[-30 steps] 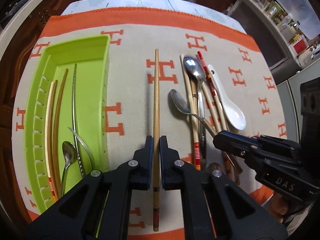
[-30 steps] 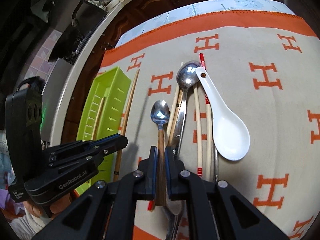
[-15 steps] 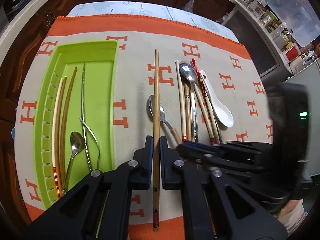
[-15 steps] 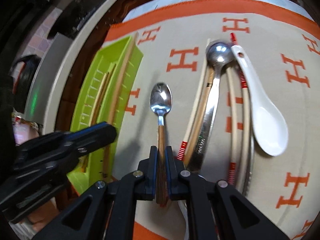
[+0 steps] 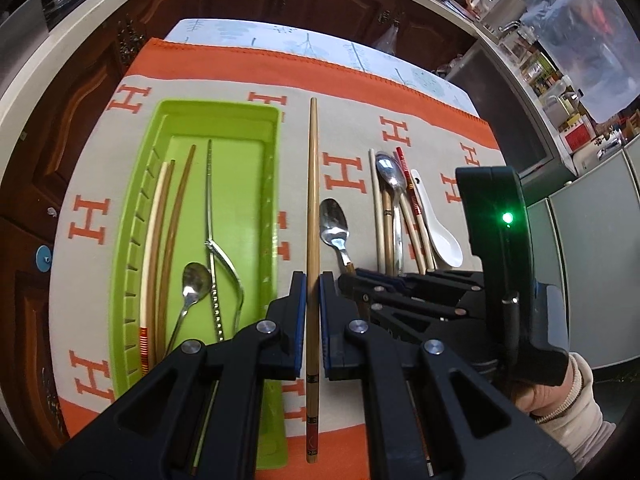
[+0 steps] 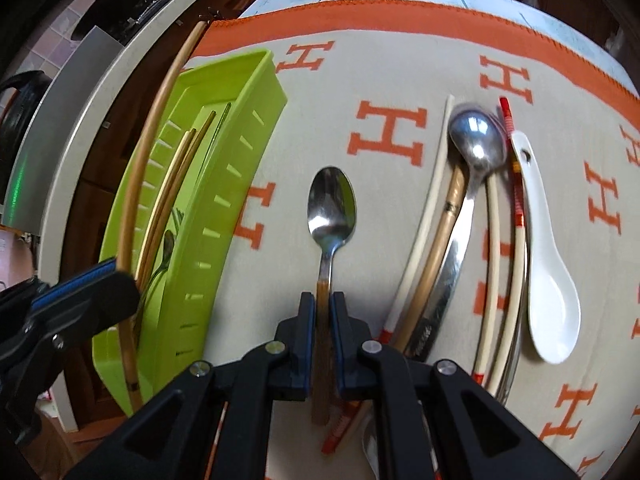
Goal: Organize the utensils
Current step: 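Carry the chopstick and spoon into the green tray and open both tools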
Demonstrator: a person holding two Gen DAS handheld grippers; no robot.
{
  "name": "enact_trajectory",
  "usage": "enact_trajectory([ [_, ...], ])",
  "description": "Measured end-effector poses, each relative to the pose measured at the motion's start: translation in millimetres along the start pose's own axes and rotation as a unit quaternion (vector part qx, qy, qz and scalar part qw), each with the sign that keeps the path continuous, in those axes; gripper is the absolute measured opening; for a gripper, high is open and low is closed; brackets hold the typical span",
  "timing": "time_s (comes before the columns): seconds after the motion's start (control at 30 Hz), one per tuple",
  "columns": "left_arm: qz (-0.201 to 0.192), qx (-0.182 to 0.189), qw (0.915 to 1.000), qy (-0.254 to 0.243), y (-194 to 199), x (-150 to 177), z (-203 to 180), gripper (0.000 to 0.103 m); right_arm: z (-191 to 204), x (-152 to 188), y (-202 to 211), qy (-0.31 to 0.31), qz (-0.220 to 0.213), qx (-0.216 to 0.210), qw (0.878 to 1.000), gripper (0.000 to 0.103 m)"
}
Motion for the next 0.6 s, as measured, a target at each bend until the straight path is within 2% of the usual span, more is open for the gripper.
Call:
enact_trajectory([
  [0.17, -0.01, -0.019, 0.9998, 0.001, 8, -2, 16, 0.004, 1, -4, -4, -0.011, -0.005, 0.006, 1.0, 0.007],
  [0.33, -0.026, -0.047, 0.9985, -0.008, 21, -7, 41, 0.004, -4, -6, 10, -0.061, -0.018, -0.017, 0.998, 0.006],
  [0.47, -0.037, -0.092, 0.9943, -0.038, 28, -6, 62, 0.004, 13, -9, 33, -0.06, -0.038, -0.037, 0.997, 0.006],
  [0.6, -0.033, -0.117, 0.9914, -0.048, 25, -1, 79, 0.004, 38, -14, 52, -0.051, -0.06, -0.053, 0.996, 0.006],
])
Point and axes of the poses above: each gripper's, at about its wrist camera, not at the fingertips, and y roughly against the way its jaws point, z to its left, x to its underside, the point moved 10 cm from there along -y, roughly the way its jaws point, and after that the axes turned 8 degrees about -z, right-handed, at the moved point
